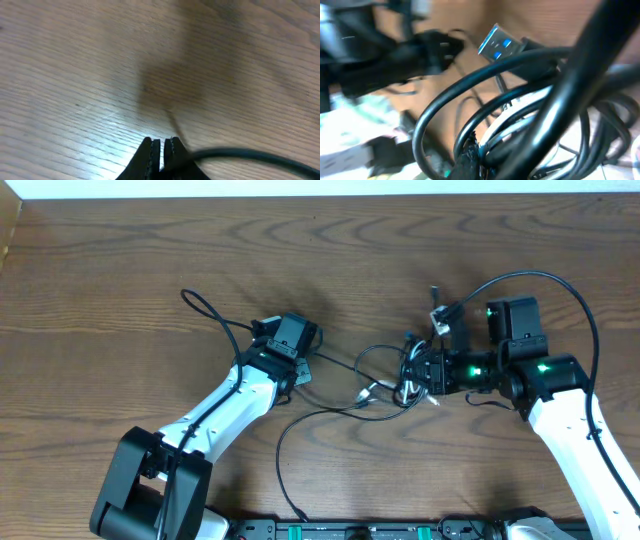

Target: Untangle cables

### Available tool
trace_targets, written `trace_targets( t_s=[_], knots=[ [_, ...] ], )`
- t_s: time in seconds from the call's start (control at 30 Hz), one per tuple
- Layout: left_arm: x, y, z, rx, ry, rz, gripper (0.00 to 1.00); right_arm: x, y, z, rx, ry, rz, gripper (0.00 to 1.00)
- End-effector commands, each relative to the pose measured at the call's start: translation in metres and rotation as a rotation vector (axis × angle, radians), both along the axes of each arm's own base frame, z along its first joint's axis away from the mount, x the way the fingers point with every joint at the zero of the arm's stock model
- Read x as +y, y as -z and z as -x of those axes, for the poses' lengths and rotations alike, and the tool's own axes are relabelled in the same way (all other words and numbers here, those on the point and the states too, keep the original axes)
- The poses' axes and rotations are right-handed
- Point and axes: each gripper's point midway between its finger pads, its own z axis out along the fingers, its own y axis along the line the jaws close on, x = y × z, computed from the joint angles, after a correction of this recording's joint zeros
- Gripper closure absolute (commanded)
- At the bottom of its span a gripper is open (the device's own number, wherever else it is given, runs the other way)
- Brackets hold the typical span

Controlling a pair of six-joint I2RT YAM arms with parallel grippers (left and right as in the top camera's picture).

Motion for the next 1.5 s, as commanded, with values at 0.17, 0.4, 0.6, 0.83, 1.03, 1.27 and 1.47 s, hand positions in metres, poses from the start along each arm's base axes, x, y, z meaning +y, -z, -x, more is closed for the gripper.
trace_targets(
  t_s=[0.17,0.4,0.6,0.83,1.03,1.27,1.47],
  knots=[
    [0.028,-0.001,-0.001,-0.016,-0.062,-0.117,0.87,0.007,0.034,0.006,-0.014,-0.062,0.181,0.99],
    [0.050,0.003,0.009,0.044,-0.107,-0.160,0.29,0.010,0.051,0.010,0.021,-0.110,0.206,0.99],
    [-0.058,0.001,0.029,0.191,0.246,0.408,0.07,0.022,0.077,-0.010,0.005,-0.102,0.263,0.99],
    [-0.096,-0.019,0.041,0.185,0.485,0.593,0.07,0.012,0.113,-0.025,0.090,-0.006,0.345,0.99],
    [-0.103,-0.021,0.040,0.166,0.509,0.599,0.07,0.019,0.138,-0.042,0.142,0.075,0.322,0.99],
    [-0.112,-0.027,0.042,0.172,0.514,0.653,0.07,0.021,0.173,-0.043,0.219,0.087,0.332,0.99],
    [-0.130,-0.032,0.046,0.144,0.579,0.670,0.11,0.018,0.177,-0.046,0.223,0.097,0.331,0.99]
  ],
)
